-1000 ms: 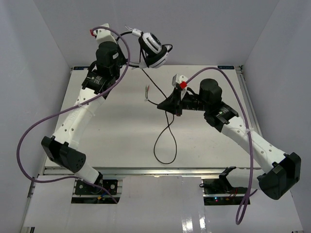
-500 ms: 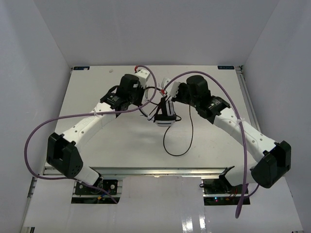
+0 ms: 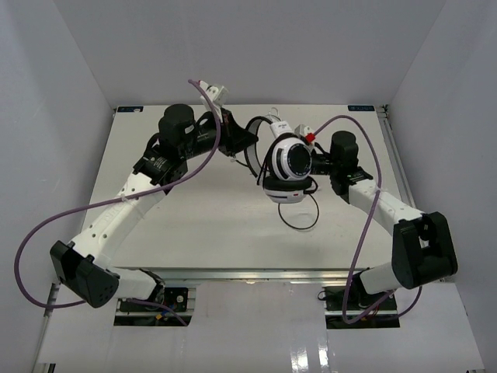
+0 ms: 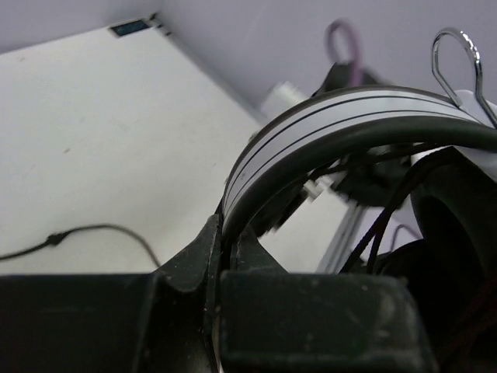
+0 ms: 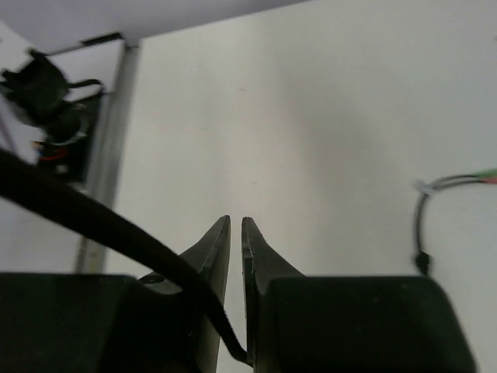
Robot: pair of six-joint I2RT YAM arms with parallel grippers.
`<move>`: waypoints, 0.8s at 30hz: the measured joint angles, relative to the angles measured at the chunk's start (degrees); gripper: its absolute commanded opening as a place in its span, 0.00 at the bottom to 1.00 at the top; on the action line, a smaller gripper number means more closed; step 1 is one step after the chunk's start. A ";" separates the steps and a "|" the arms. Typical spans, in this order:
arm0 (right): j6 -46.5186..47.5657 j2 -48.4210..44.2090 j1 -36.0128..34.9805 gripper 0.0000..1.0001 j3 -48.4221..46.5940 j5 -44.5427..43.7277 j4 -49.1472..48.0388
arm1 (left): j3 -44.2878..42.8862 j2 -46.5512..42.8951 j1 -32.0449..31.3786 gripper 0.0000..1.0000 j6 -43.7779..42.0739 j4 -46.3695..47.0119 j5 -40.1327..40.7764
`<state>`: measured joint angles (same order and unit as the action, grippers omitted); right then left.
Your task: Wrap the headphones
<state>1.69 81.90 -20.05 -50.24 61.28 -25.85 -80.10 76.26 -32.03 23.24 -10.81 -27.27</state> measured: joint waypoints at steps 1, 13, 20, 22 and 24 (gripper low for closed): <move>-5.29 0.85 -0.66 0.24 0.91 2.50 -4.59 | -1.89 1.31 0.00 0.00 2.14 1.23 -1.88; -64.38 9.37 -2.86 0.19 3.42 9.24 -44.59 | -12.55 5.15 -0.18 0.00 14.26 8.60 15.08; -53.42 -3.04 -6.76 0.08 7.89 9.27 -36.68 | -21.65 10.23 6.69 0.00 8.79 -5.85 42.97; -38.15 -9.76 -8.34 0.08 4.28 6.05 -22.15 | -21.80 12.28 10.25 0.00 5.91 -9.55 47.80; -20.30 -12.28 -11.06 0.08 -4.41 -2.54 -3.59 | -21.41 14.95 12.61 0.00 1.71 -13.32 51.20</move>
<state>-18.61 69.62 -31.11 -54.65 58.75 -29.45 -101.51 91.21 -19.42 24.95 -24.13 23.93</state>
